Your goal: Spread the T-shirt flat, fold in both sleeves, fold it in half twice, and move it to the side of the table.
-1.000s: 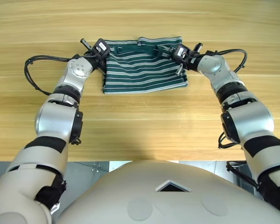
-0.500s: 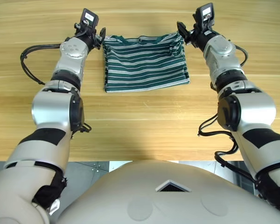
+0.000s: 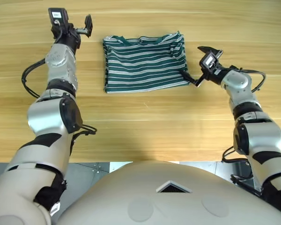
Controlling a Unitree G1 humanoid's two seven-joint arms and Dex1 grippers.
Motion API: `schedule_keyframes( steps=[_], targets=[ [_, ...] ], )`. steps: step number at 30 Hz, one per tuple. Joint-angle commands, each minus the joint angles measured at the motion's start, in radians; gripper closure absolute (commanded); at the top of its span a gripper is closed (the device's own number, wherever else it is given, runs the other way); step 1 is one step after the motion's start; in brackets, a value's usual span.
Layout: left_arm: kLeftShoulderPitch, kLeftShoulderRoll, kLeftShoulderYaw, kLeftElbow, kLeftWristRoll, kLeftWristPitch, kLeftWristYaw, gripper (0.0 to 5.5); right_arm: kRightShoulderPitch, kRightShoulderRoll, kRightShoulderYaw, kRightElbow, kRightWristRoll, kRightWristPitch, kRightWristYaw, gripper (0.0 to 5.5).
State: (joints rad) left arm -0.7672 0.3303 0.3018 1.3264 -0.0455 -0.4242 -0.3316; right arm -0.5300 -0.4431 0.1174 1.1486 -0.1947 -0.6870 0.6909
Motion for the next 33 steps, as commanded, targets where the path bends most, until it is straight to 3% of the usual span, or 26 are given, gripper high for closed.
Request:
schedule_keyframes(
  steps=[1,3,8,13,17,23,33],
  targets=[
    [0.046,0.000,0.000,-0.018,-0.008,-0.048,-0.018,0.15,0.165,-0.072,0.149,-0.064,-0.141,-0.017,0.069,0.10],
    [0.064,0.007,-0.005,-0.021,-0.004,-0.063,-0.020,0.15,0.304,-0.111,0.212,-0.283,-0.062,-0.031,0.201,0.10],
    [0.071,0.019,-0.010,-0.024,0.004,-0.082,-0.008,0.15,0.622,-0.289,0.392,-1.127,0.373,0.101,0.426,0.10],
    [0.069,0.014,-0.024,-0.033,0.015,-0.110,-0.008,0.15,0.693,-0.342,0.434,-1.482,0.612,0.188,0.480,0.10],
    [0.073,0.011,-0.034,-0.038,0.013,-0.138,-0.017,0.15,0.636,-0.261,0.371,-1.434,0.602,0.270,0.401,0.10],
    [0.091,-0.008,-0.051,-0.048,0.015,-0.174,-0.029,0.15,0.483,-0.075,0.278,-1.156,0.353,0.324,0.136,0.10],
    [0.111,-0.038,-0.084,-0.054,0.025,-0.199,-0.033,0.15,0.394,-0.015,0.227,-0.871,0.102,0.259,-0.054,0.10]
  ],
)
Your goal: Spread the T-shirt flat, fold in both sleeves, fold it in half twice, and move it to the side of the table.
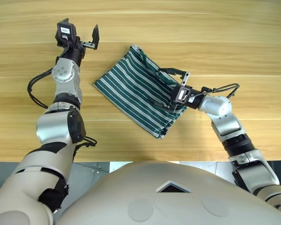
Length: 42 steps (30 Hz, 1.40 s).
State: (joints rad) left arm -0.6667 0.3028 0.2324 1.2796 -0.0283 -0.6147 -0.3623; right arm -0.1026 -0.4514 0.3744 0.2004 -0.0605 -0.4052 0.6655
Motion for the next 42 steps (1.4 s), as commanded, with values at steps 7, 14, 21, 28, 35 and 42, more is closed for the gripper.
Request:
schedule_keyframes(
  steps=[7,14,21,28,35,42],
  targets=[
    [0.025,-0.022,-0.032,-0.004,0.012,-0.010,0.006,0.15,-0.102,-0.042,-0.179,0.332,0.009,-0.090,-0.088,0.10],
    [0.043,-0.019,-0.040,-0.002,0.017,-0.009,0.016,0.15,-0.085,-0.079,-0.323,0.394,0.179,-0.127,0.029,0.10],
    [0.047,-0.015,-0.044,-0.004,0.017,-0.010,0.016,0.15,-0.043,-0.068,-0.268,0.444,0.108,-0.172,0.097,0.10],
    [0.046,-0.012,-0.046,-0.004,0.016,-0.008,0.015,0.15,0.015,-0.097,-0.186,0.452,0.036,-0.195,0.159,0.10],
    [0.044,-0.011,-0.050,-0.005,0.015,-0.008,0.015,0.15,0.240,-0.213,-0.078,0.150,0.071,-0.195,0.290,0.10],
    [0.038,-0.016,-0.058,-0.007,0.016,-0.012,0.018,0.15,0.339,-0.267,-0.074,-0.133,0.139,-0.120,0.303,0.10]
  ],
)
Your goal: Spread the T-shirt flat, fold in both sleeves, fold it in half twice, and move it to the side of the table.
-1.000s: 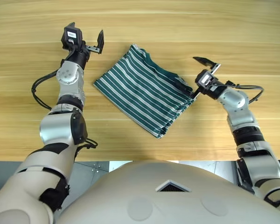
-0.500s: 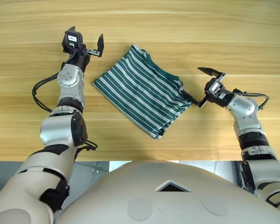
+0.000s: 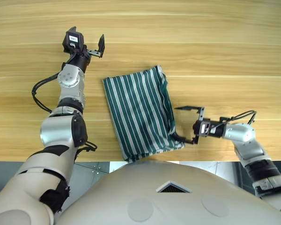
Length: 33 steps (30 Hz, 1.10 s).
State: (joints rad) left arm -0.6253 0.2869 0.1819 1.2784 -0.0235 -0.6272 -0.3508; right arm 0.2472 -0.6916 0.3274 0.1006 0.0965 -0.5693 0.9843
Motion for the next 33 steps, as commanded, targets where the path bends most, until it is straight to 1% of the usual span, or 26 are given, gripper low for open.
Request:
schedule_keyframes(
  steps=[1,3,5,8,12,14,18,25,27,29,33],
  targets=[
    [-0.004,-0.001,-0.009,-0.007,0.011,-0.001,0.005,0.15,-0.028,-0.024,-0.052,-0.031,-0.019,0.057,-0.037,0.10],
    [-0.004,0.001,-0.010,-0.009,0.009,-0.004,0.001,0.15,-0.059,-0.016,-0.094,-0.032,-0.021,0.069,-0.079,0.10],
    [-0.001,0.002,-0.009,-0.011,0.005,-0.007,0.000,0.15,-0.120,0.018,-0.125,-0.040,-0.026,0.100,-0.133,0.10],
    [0.005,-0.002,-0.010,-0.012,0.006,-0.011,0.003,0.15,-0.214,0.086,-0.099,-0.033,-0.086,0.126,-0.189,0.10],
    [0.004,-0.006,-0.016,-0.013,0.010,-0.015,0.005,0.15,-0.259,0.131,-0.035,-0.034,-0.147,0.132,-0.189,0.10],
    [0.005,-0.004,-0.016,-0.014,0.008,-0.017,0.004,0.15,-0.265,0.130,-0.020,-0.039,-0.162,0.131,-0.180,0.10],
    [0.010,-0.005,-0.016,-0.013,0.008,-0.018,0.005,0.15,-0.227,0.095,-0.016,-0.096,-0.126,0.132,-0.137,0.10],
    [0.015,-0.015,-0.022,-0.016,0.011,-0.027,0.003,0.15,-0.160,0.033,-0.038,-0.163,-0.074,0.122,-0.091,0.10],
    [0.032,-0.025,-0.041,-0.035,0.014,-0.066,-0.054,0.15,-0.165,0.033,-0.028,-0.145,-0.113,0.128,-0.105,0.10],
    [0.079,-0.034,-0.074,-0.088,-0.001,-0.141,-0.204,0.15,-0.165,0.026,-0.022,-0.124,-0.144,0.131,-0.111,0.10],
    [0.216,-0.019,-0.163,-0.295,-0.096,-0.241,-0.558,0.15,-0.138,0.000,-0.038,-0.137,-0.151,0.133,-0.112,0.10]
  ],
)
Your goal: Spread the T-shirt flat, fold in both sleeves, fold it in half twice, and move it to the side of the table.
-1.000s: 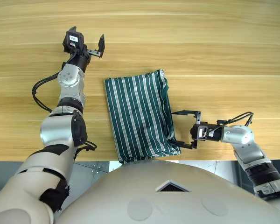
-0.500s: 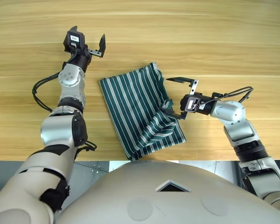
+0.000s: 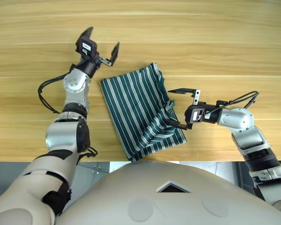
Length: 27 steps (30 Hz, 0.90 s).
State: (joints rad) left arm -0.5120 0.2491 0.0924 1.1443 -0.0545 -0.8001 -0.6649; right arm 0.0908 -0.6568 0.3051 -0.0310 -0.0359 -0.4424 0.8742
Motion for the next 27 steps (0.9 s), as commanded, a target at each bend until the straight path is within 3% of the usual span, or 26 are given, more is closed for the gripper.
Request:
schedule_keyframes(
  steps=[1,6,10,15,17,21,27],
  targets=[
    [0.133,0.031,-0.096,-0.210,-0.079,-0.075,-0.301,0.15,0.019,-0.037,-0.016,-0.001,-0.027,0.008,-0.004,0.10],
    [0.247,0.113,-0.186,-0.415,-0.117,-0.062,-0.476,0.15,0.002,-0.010,0.013,0.035,-0.079,0.012,-0.033,0.10],
    [0.265,0.165,-0.214,-0.465,-0.043,-0.073,-0.444,0.15,-0.002,-0.002,0.028,0.042,-0.100,0.015,-0.041,0.10],
    [0.137,0.206,-0.249,-0.303,0.360,-0.070,0.017,0.15,0.019,-0.013,0.040,0.025,-0.116,0.020,-0.029,0.10],
    [0.095,0.226,-0.322,-0.256,0.559,-0.037,0.243,0.15,0.023,-0.016,0.048,0.025,-0.126,0.022,-0.027,0.10],
    [0.038,0.251,-0.507,-0.148,0.844,0.047,0.533,0.15,0.038,-0.034,0.047,0.002,-0.126,0.027,-0.022,0.10],
    [0.000,0.236,-0.681,-0.023,0.956,0.055,0.687,0.15,0.059,-0.069,0.038,-0.033,-0.135,0.047,-0.028,0.10]
  ],
)
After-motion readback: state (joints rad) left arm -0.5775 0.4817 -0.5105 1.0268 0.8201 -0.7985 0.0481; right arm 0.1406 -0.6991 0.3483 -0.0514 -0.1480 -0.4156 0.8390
